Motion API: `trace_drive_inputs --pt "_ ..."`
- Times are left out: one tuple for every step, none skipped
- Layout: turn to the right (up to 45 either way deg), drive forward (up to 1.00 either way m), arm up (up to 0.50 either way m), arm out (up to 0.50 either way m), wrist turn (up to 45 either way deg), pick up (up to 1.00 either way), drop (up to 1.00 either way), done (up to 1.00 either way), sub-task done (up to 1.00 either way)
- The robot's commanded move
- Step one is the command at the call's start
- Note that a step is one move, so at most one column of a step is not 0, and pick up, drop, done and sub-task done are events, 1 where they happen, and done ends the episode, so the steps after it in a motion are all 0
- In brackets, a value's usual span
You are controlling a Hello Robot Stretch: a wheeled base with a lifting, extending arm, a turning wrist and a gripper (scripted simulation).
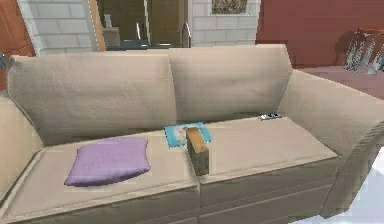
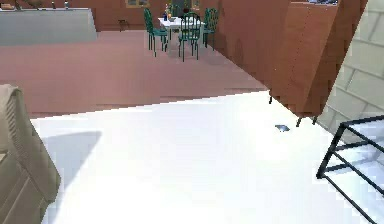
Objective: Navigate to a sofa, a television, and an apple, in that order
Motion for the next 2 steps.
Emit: trace_drive_inputs --pt "0.0 0.00 0.00 0.00 0.0 0.00 0.00 0.00 1.00" --pt "45.0 0.00 0.00 0.00 0.0 0.00 0.00 0.00 0.00"
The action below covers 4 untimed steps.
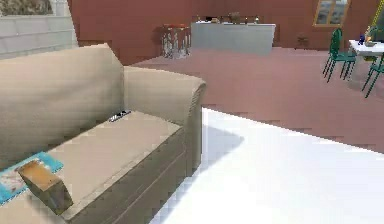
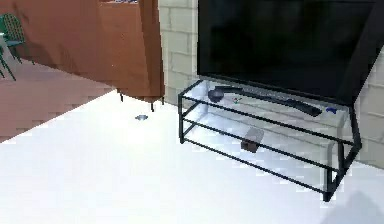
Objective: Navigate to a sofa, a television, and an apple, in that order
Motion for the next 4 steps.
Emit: trace_drive_inputs --pt "45.0 0.00 0.00 0.00 0.0 0.00 0.00 0.00 0.00" --pt "45.0 0.00 0.00 0.00 0.0 0.00 0.00 0.00 0.00" --pt "27.0 0.00 0.00 0.00 0.0 0.00 0.00 0.00 0.00" --pt "3.0 0.00 0.00 0.00 0.0 0.00 0.00 0.00 0.00"
